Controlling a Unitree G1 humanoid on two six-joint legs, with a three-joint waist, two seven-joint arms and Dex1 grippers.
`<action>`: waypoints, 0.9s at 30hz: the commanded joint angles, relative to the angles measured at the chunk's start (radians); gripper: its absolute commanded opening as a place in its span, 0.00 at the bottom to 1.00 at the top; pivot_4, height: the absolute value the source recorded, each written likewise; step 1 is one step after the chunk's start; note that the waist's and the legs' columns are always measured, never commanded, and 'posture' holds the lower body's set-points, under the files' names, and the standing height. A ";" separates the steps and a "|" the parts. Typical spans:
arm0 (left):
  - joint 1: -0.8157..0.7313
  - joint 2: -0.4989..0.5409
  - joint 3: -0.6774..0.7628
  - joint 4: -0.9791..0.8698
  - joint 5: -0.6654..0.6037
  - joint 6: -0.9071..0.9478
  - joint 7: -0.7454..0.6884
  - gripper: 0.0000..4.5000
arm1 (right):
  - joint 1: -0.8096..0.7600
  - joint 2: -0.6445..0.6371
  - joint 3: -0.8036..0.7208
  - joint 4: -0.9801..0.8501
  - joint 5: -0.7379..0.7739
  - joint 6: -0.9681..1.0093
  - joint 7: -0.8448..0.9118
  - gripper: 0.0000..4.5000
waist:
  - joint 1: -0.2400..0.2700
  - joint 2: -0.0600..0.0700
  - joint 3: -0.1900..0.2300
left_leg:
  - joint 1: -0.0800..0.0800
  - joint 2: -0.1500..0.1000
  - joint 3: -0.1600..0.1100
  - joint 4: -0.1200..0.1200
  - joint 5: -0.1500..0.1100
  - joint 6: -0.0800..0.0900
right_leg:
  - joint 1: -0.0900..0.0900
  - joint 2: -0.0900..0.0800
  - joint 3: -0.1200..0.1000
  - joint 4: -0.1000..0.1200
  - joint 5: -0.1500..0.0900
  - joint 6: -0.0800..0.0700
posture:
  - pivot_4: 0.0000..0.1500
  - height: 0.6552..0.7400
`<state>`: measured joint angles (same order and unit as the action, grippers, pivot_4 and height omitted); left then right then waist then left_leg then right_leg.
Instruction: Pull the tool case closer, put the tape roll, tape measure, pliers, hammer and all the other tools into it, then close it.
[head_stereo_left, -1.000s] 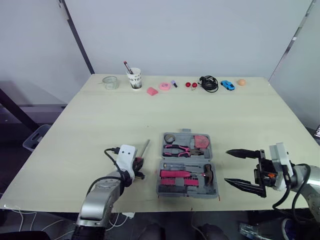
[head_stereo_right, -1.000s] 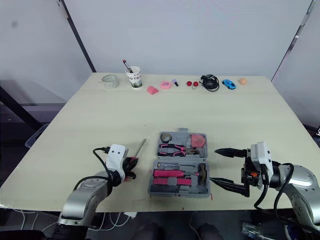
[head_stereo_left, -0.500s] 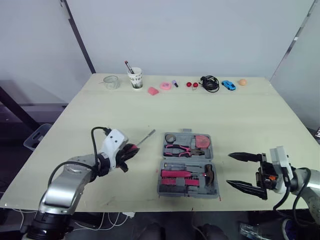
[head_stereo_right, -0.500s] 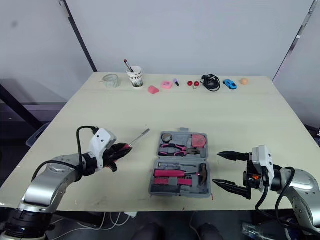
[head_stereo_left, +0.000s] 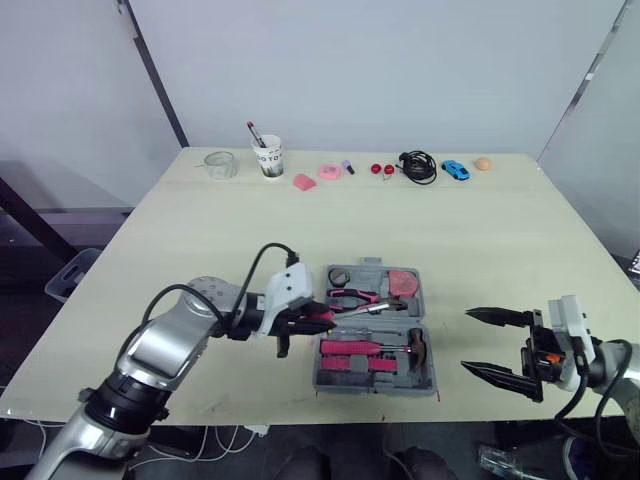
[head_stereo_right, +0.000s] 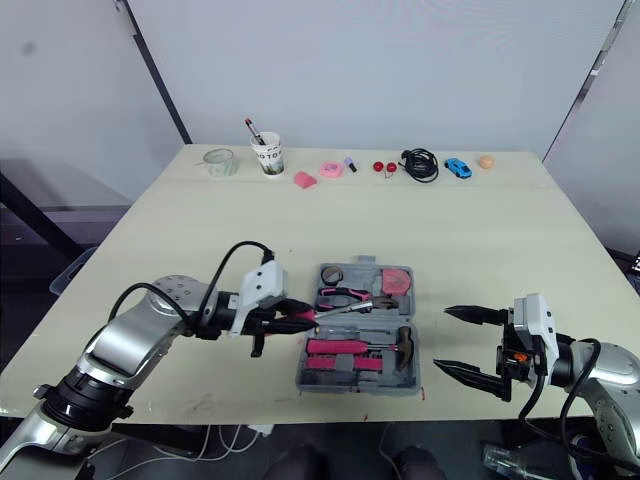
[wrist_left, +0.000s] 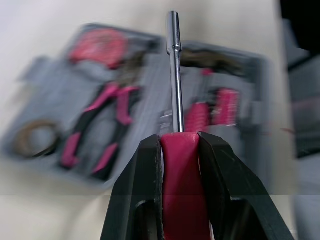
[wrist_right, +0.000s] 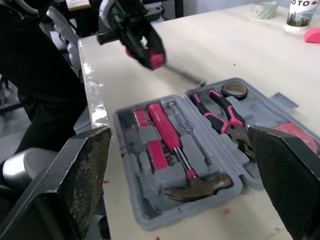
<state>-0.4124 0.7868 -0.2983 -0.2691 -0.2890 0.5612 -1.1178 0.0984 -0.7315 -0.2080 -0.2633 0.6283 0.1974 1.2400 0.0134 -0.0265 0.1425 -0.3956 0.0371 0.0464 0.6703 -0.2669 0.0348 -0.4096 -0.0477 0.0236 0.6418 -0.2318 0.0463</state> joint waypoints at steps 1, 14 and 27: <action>-0.060 -0.029 -0.087 -0.037 0.036 0.002 -0.039 0.13 | 0.016 -0.024 -0.041 -0.010 0.014 -0.015 0.026 1.00 | 0.004 0.000 0.000 | 0.000 0.000 0.000 0.000 0.000 0.000 | 0.000 0.000 0.000 0.000 0.000 0.000 | 1.00 1.00; -0.144 -0.126 -0.294 0.004 0.174 0.102 -0.041 0.13 | 0.093 -0.055 -0.066 -0.008 -0.006 -0.045 0.069 1.00 | 0.001 0.000 0.000 | 0.000 0.000 -0.001 0.001 0.000 0.000 | 0.000 0.001 0.001 0.000 0.000 0.000 | 1.00 1.00; -0.164 -0.166 -0.370 0.037 0.255 0.153 -0.029 0.13 | 0.119 -0.051 -0.067 -0.008 -0.017 -0.057 0.078 1.00 | 0.001 0.000 0.000 | -0.001 0.000 -0.001 0.001 0.000 0.000 | 0.000 0.001 0.001 0.000 0.000 0.000 | 1.00 1.00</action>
<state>-0.5596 0.6318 -0.6607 -0.2202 -0.0391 0.7148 -1.1474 0.2153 -0.7739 -0.2476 -0.2591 0.6023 0.1597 1.3088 0.0142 -0.0267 0.1426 -0.3962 0.0368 0.0450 0.6714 -0.2668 0.0350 -0.4094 -0.0465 0.0243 0.6421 -0.2319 0.0465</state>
